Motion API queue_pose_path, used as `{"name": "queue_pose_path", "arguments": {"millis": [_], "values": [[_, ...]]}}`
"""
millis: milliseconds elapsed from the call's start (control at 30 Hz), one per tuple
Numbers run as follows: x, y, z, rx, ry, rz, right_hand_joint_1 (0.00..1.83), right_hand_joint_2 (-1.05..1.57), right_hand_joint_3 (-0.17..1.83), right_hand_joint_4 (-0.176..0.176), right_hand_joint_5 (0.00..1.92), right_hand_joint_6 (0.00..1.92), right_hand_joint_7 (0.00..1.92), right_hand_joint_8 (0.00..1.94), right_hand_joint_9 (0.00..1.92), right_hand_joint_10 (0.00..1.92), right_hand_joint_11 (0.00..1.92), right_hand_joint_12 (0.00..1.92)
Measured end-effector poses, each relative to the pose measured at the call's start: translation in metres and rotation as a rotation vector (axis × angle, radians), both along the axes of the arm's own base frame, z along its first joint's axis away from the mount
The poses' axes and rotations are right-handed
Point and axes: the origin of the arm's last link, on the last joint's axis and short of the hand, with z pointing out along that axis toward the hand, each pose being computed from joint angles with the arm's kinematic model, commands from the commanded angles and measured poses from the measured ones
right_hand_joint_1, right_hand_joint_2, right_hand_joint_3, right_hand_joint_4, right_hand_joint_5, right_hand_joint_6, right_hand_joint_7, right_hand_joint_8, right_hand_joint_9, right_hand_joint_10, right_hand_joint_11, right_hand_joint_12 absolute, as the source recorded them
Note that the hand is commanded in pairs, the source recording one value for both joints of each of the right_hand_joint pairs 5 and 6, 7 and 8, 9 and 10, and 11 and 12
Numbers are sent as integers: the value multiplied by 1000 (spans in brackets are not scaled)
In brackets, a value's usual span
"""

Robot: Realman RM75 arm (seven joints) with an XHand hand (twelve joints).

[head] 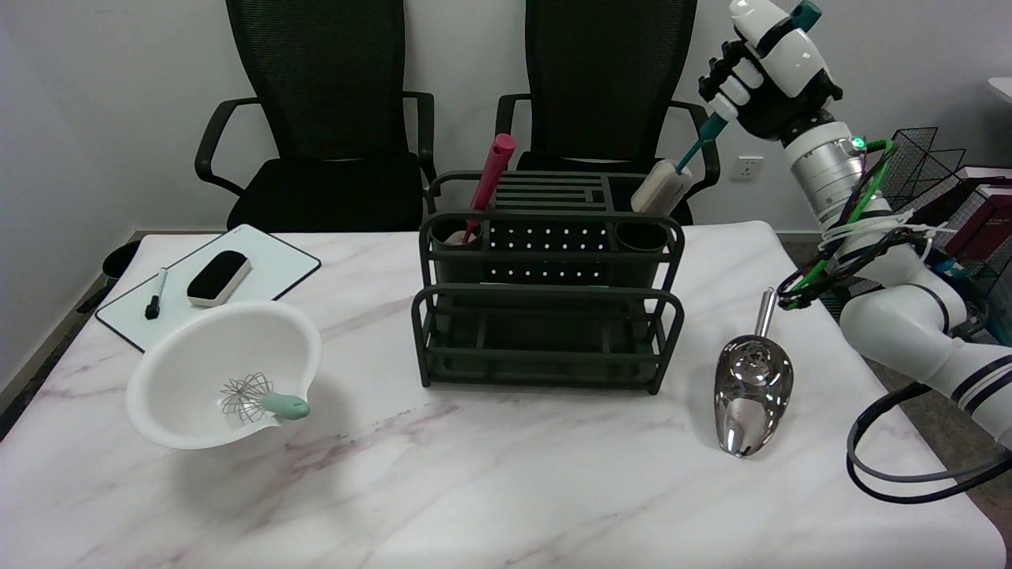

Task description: Place the blue sponge bottle brush into the kitchen storage rack.

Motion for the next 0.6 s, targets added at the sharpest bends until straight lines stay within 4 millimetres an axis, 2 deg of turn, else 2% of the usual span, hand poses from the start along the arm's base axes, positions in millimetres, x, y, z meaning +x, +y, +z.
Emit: {"name": "queue_pose_path", "arguments": {"millis": [600], "values": [[-16, 5, -19, 51, 35, -29, 986, 1571, 650, 0, 1920, 1920, 1920, 1920, 1920, 1920, 1920, 1920]]}}
